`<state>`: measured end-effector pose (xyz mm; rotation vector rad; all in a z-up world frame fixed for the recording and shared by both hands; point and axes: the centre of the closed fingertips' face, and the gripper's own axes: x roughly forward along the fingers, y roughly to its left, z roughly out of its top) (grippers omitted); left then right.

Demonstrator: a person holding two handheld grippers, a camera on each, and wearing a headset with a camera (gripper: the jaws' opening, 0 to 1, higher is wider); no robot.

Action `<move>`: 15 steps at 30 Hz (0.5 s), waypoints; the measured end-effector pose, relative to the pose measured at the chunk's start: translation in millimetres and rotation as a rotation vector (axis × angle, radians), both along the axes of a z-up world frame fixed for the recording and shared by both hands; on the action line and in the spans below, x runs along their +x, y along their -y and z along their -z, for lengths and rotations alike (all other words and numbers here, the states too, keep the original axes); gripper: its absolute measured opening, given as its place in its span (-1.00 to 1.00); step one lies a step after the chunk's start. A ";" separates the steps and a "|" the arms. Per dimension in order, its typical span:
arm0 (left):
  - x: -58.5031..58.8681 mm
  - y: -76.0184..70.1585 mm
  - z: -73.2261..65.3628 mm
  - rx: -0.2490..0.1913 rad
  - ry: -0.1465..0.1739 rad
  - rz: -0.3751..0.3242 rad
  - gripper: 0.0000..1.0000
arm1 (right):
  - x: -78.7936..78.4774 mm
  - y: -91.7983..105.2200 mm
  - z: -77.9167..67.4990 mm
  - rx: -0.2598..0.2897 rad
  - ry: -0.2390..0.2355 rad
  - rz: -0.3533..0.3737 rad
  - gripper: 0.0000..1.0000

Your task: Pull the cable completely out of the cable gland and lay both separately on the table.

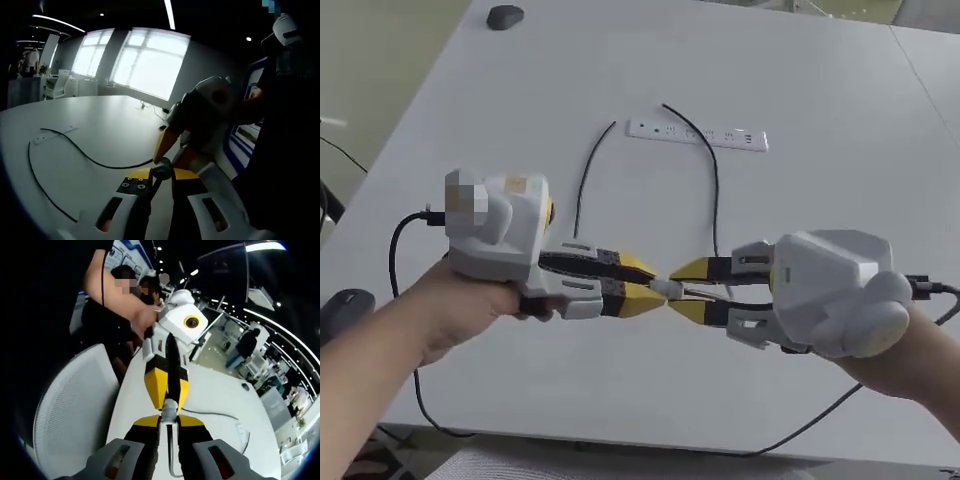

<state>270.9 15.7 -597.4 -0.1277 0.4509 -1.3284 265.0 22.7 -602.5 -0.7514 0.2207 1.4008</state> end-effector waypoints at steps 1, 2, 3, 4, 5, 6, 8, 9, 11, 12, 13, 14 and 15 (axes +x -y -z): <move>0.3 -0.1 -0.2 -0.002 -0.002 0.000 -0.71 | 0.6 0.2 -0.3 0.002 -0.009 0.004 -0.84; 0.5 -0.2 -0.3 -0.005 -0.007 -0.001 -0.71 | 0.9 0.3 -1.0 0.006 -0.022 0.007 -0.83; 0.6 -0.1 -0.4 -0.005 -0.007 -0.001 -0.71 | 1.0 0.4 -1.4 0.010 -0.029 0.009 -0.83; 0.8 -0.2 -0.3 -0.002 -0.005 -0.001 -0.71 | 1.3 0.5 -1.7 0.016 -0.039 0.014 -0.83; 1.3 -0.4 0.0 0.002 -0.001 -0.001 -0.71 | 1.7 0.7 -1.9 0.020 -0.048 0.019 -0.83; 2.2 -0.7 0.0 0.005 0.000 -0.004 -0.71 | 2.1 0.6 -2.3 0.031 -0.063 0.027 -0.80; 4.9 -1.6 -0.7 0.004 0.003 -0.014 -0.70 | 3.7 1.2 -1.6 0.043 -0.096 0.056 -0.71; 5.7 -1.6 -1.5 0.001 0.004 -0.016 -0.70 | 4.5 2.2 -1.1 0.046 -0.112 0.068 -0.67; 6.6 -1.5 -2.5 0.000 0.011 -0.018 -0.70 | 4.7 2.9 -3.4 0.096 -0.178 0.117 -0.67; 7.1 -1.6 -2.8 0.001 0.015 -0.019 -0.70 | 5.0 3.3 -5.1 0.123 -0.213 0.146 -0.65; 7.6 -1.7 -3.2 0.001 0.016 -0.022 -0.70 | 4.9 3.8 -6.8 0.151 -0.246 0.172 -0.62; 7.9 -1.9 -3.4 0.001 0.016 -0.025 -0.70 | 7.0 7.5 -6.6 0.168 -0.263 0.208 -0.58; 8.3 -2.0 -3.7 0.001 0.019 -0.028 -0.70 | 9.4 10.5 -6.4 0.178 -0.261 0.232 -0.56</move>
